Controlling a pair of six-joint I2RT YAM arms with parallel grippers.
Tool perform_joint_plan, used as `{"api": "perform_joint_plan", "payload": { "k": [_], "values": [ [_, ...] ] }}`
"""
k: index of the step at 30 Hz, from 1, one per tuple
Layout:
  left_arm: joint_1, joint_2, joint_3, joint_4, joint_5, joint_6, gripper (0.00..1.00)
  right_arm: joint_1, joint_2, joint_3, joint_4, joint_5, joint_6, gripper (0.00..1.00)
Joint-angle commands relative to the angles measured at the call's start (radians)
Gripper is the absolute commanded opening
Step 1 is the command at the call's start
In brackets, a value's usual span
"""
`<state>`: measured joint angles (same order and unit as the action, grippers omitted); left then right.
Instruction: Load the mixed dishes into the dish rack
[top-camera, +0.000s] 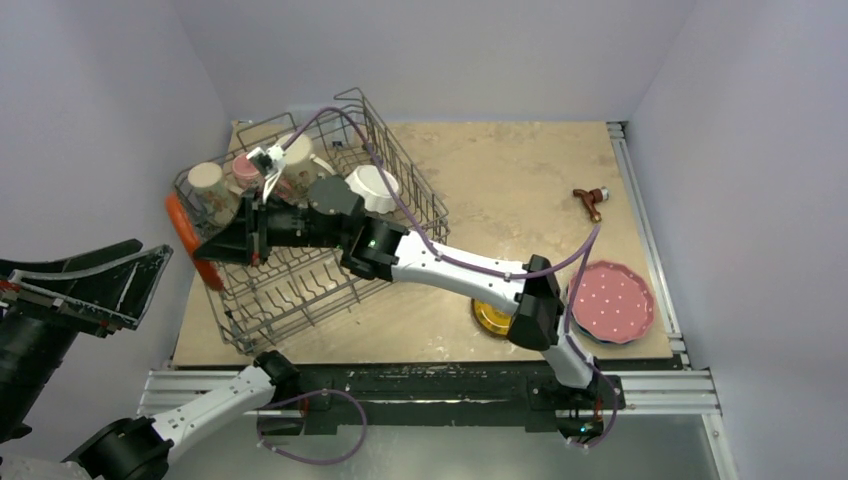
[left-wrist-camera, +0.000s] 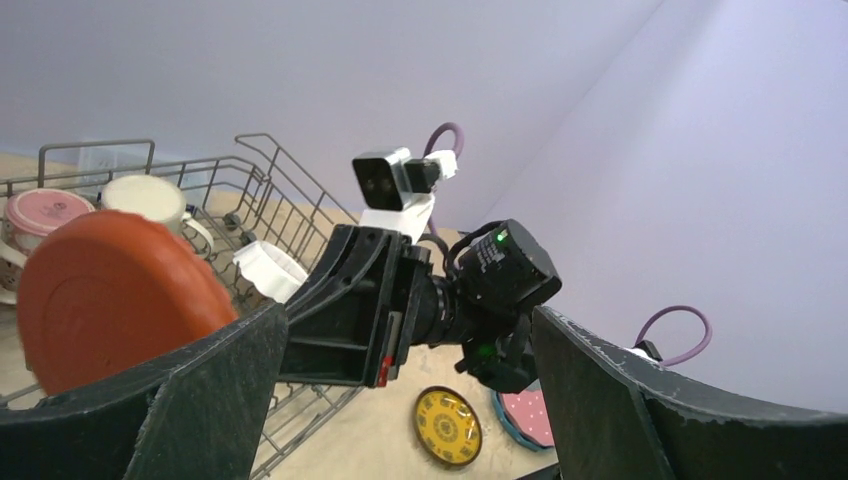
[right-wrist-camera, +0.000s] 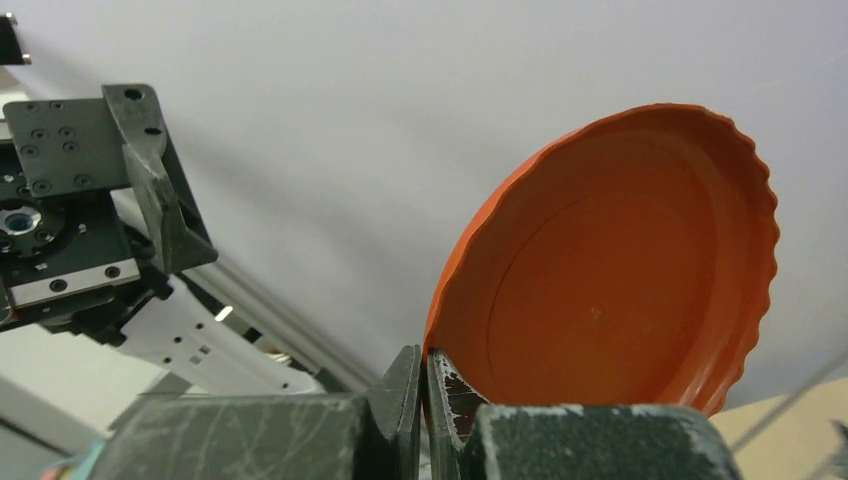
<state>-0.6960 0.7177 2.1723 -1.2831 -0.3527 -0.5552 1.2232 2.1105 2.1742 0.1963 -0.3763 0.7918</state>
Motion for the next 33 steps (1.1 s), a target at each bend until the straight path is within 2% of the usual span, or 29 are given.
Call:
{"api": "perform_joint_plan", "payload": {
  "k": [1, 9, 16, 21, 33],
  "values": [
    [-0.001, 0.039, 0.009, -0.02, 0.034, 0.033, 0.91, 0.03, 0.025, -0.029, 0.252, -0.01, 0.164, 0.0],
    [0.0, 0.038, 0.008, -0.059, 0.077, 0.01, 0.89, 0.04, 0.057, -0.111, 0.272, 0.034, 0.222, 0.0],
    [-0.002, 0.028, 0.001, -0.137, -0.018, -0.033, 0.89, 0.038, 0.087, -0.153, 0.283, 0.031, 0.263, 0.0],
    [-0.001, 0.052, 0.027, -0.218, -0.091, -0.064, 0.88, 0.019, 0.086, -0.229, 0.346, 0.045, 0.349, 0.0],
    [-0.001, 0.09, 0.027, -0.258, -0.106, -0.063, 0.86, -0.031, 0.146, -0.249, 0.395, 0.016, 0.43, 0.0]
  ]
}}
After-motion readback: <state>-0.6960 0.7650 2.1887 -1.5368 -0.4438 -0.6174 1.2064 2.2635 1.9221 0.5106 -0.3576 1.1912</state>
